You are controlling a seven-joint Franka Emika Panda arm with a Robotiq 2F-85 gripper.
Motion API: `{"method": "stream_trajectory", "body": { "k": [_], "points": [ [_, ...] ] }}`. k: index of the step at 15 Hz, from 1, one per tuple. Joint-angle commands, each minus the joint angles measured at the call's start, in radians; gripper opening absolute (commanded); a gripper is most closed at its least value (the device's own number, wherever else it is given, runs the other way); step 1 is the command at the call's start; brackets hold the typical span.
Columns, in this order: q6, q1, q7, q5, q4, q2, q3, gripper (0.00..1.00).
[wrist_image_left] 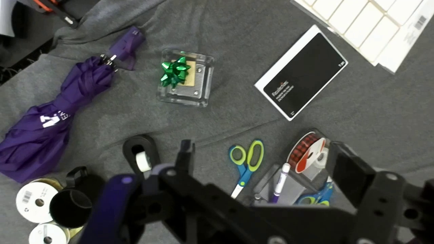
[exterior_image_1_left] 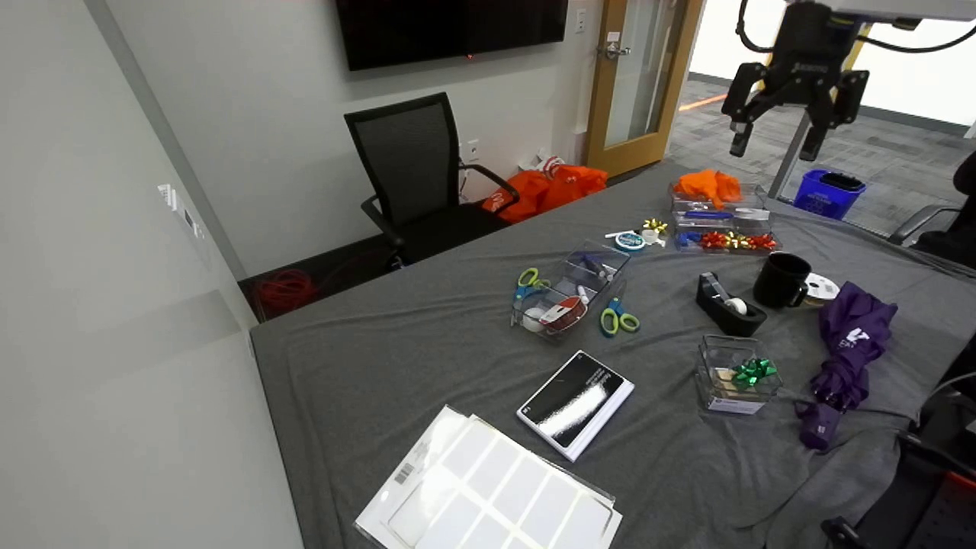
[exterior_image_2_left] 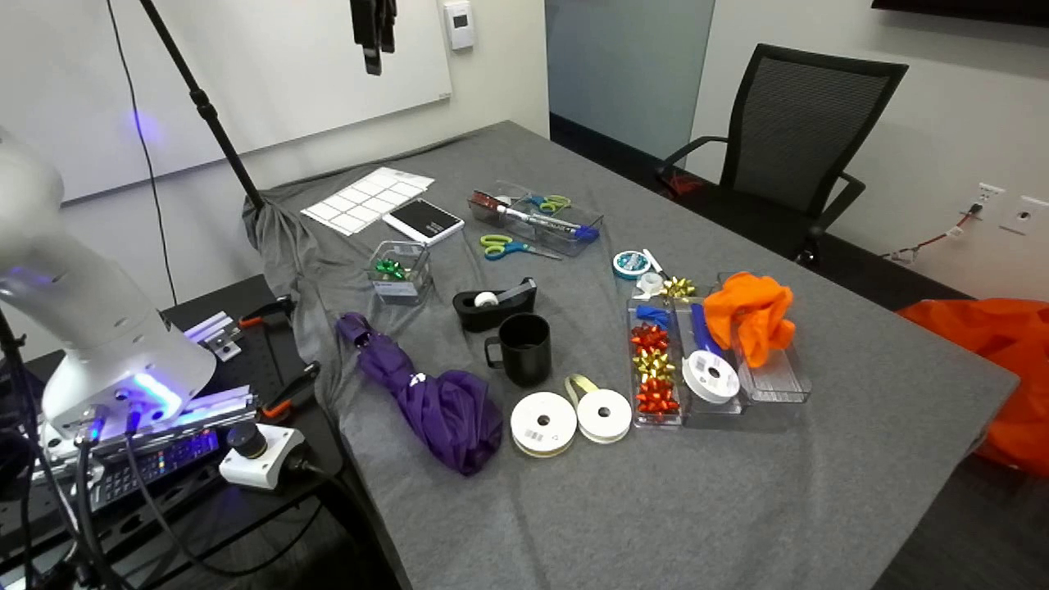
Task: Move one red ribbon to the left tray
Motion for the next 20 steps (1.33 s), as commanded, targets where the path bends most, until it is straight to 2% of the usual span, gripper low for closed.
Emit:
{"method": "stream_trajectory", "body": {
  "k": [1, 4, 8, 10, 12, 13, 20],
  "points": [
    [-0.030, -0.053, -0.113, -0.041, 0.043, 0.084, -0.067, 1.00],
    [-0.020, -0.080, -0.169, -0.049, 0.087, 0.157, -0.114, 1.00],
    [0.059, -0.094, -0.226, -0.061, 0.144, 0.255, -0.140, 1.00],
    [0.131, -0.091, -0.240, -0.100, 0.161, 0.291, -0.145, 1.00],
    [0.234, -0.084, -0.242, -0.198, 0.162, 0.322, -0.151, 1.00],
    [0.175, -0.086, -0.216, -0.143, 0.136, 0.283, -0.145, 1.00],
    [0.189, -0.084, -0.214, -0.152, 0.137, 0.292, -0.145, 1.00]
  ]
}}
